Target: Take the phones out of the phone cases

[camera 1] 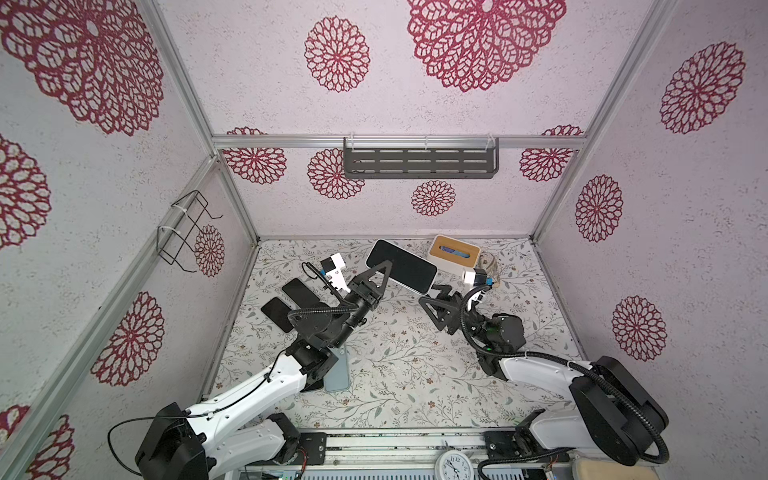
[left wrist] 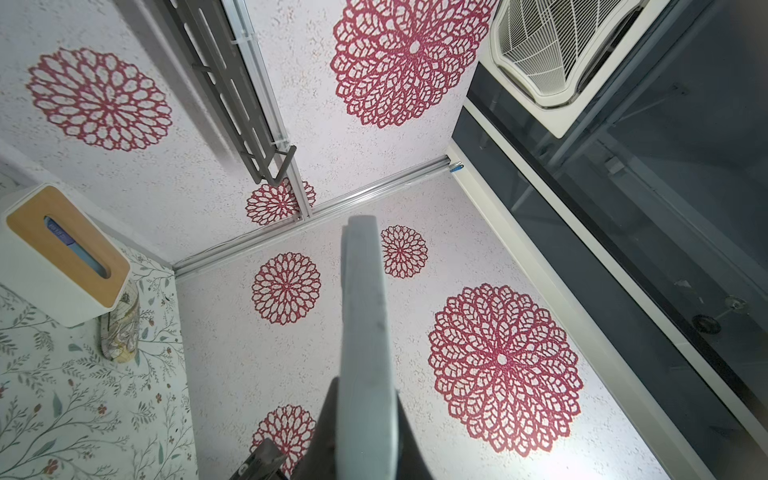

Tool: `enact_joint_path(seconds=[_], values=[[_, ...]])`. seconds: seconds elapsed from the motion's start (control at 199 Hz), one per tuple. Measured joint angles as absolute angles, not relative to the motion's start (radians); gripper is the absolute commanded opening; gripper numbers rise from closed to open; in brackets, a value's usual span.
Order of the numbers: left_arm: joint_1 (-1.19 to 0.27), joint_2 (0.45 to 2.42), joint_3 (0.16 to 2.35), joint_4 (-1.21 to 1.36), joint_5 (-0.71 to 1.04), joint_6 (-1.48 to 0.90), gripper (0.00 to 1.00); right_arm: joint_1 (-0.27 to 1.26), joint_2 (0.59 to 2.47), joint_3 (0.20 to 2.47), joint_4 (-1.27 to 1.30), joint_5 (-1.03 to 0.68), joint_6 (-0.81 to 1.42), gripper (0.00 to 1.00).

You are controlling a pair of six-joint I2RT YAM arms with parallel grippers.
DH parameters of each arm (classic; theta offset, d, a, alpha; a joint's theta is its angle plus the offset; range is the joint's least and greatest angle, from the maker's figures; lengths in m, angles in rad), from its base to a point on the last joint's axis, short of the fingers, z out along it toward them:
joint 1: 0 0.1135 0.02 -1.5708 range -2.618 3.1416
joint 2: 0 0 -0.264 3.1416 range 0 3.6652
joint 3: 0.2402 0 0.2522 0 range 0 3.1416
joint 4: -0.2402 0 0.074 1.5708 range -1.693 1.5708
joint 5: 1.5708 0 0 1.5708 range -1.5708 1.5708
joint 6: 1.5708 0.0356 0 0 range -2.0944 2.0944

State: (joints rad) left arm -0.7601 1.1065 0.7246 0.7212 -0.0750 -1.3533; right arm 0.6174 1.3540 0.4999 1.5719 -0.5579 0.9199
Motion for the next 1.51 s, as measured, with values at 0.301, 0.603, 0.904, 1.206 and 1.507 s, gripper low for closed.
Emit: enact_joint_path(seconds=[0.301,0.603,0.904,1.206,1.507], values=[[-0.763,1.126,0.725,0.752,-0.071,-1.333,0.00,0.603,1.360,0.500,1.574,-0.554,0.945,0.70],[-0.768,1.147,0.725,0.788,-0.091,-1.305,0.00,0.592,1.401,0.517,1.606,-0.563,0.979,0.66],[-0.772,1.147,0.725,0.781,-0.149,-1.264,0.00,0.580,1.471,0.557,1.628,-0.583,1.029,0.60],[-0.777,1.147,0.725,0.780,-0.175,-1.242,0.00,0.567,1.528,0.576,1.629,-0.589,1.093,0.54],[-0.753,1.117,0.724,0.717,-0.111,-1.251,0.00,0.545,1.470,0.510,1.625,-0.607,1.111,0.67]])
